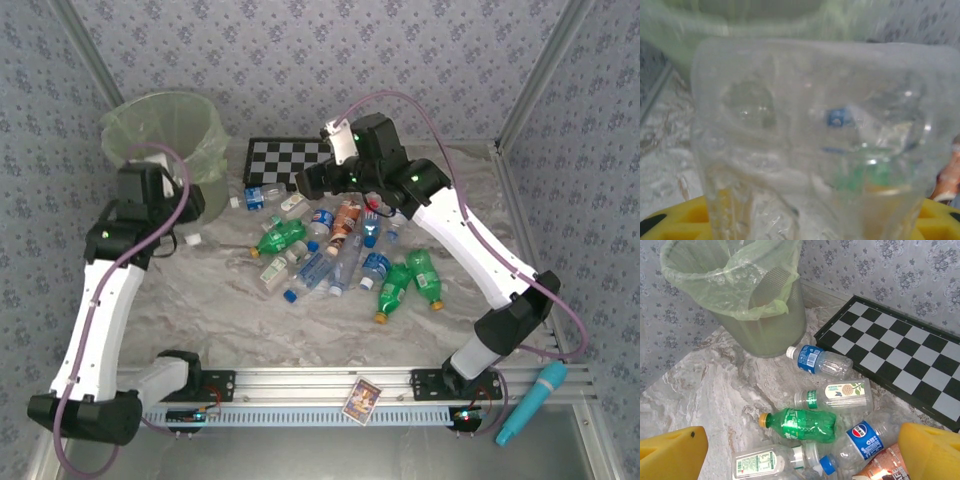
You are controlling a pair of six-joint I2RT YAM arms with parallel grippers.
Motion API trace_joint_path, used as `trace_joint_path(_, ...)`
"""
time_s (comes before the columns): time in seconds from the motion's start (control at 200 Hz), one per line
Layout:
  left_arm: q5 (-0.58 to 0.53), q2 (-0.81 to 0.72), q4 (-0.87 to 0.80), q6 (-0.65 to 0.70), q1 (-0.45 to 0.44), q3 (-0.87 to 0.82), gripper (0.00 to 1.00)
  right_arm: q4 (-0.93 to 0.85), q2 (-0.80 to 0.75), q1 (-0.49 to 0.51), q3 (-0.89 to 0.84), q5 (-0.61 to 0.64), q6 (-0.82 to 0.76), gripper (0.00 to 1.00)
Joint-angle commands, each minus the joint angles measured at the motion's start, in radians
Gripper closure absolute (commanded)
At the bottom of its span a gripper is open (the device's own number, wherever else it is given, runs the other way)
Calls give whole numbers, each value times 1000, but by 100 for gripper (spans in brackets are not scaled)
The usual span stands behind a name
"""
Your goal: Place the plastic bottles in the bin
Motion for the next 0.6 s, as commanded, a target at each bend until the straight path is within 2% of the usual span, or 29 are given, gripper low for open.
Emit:
trace_joint_path(0.0, 64, 86, -17, -57, 58, 109, 46, 8, -48, 21, -37, 29, -20, 1)
trace_joint_path(0.31, 140, 326, -27, -207, 181, 416, 47, 68, -166, 31, -184, 91, -13, 1)
trace_joint_path(0.595, 161, 562, -55, -327, 242, 710, 47, 73, -262, 39, -281, 151, -33, 1)
